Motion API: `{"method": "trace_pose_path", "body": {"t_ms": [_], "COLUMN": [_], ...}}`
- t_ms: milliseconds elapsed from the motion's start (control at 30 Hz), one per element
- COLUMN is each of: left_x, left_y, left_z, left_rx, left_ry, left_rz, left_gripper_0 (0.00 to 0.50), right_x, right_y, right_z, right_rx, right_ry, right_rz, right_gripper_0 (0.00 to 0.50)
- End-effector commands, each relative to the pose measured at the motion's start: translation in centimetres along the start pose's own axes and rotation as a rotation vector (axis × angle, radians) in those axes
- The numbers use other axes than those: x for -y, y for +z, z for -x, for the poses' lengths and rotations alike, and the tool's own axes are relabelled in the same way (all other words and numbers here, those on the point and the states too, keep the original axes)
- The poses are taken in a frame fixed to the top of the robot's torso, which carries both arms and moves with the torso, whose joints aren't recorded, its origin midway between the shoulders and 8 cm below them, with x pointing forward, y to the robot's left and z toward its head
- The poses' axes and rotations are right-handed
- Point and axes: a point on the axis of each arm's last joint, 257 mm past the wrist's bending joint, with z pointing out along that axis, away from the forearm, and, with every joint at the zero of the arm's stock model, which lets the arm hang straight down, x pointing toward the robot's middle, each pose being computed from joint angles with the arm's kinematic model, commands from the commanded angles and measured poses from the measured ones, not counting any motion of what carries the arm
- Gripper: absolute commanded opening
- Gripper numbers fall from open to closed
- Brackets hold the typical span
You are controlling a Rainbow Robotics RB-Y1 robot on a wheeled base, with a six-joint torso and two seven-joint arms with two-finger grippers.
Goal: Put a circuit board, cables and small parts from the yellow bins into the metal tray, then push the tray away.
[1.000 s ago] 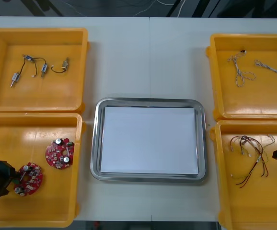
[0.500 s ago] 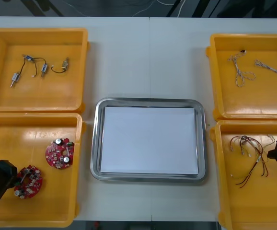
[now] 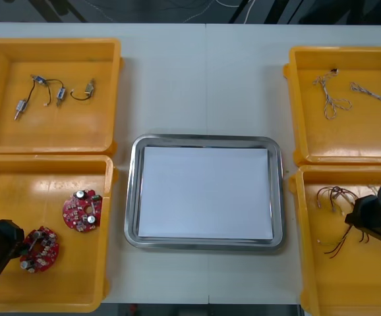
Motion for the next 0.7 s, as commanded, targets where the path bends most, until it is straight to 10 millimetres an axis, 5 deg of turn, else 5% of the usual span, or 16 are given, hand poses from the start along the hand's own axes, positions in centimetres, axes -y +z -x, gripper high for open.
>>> {"method": "trace_pose_path", "body": {"t_ms": [33, 700], "left_x": [-0.1, 1.6], "left_y": [-1.3, -8.5], "left_z": [1.3, 6.1], "left_rx": [0.01, 0.032], "left_ry": [0.042, 0.188], "left_rz": [0.015, 0.123], "left_gripper_0": [0.0, 0.0], "right_x": [-1.9, -1.5], "right_y": [0.3, 2.3], "right_z": [-0.8, -4.2], "right_rx": [-0.003, -0.051], "right_ry": [0.017, 0.07], "right_rz": [0.032, 0.015], "right_gripper_0": [0.5, 0.5]}}
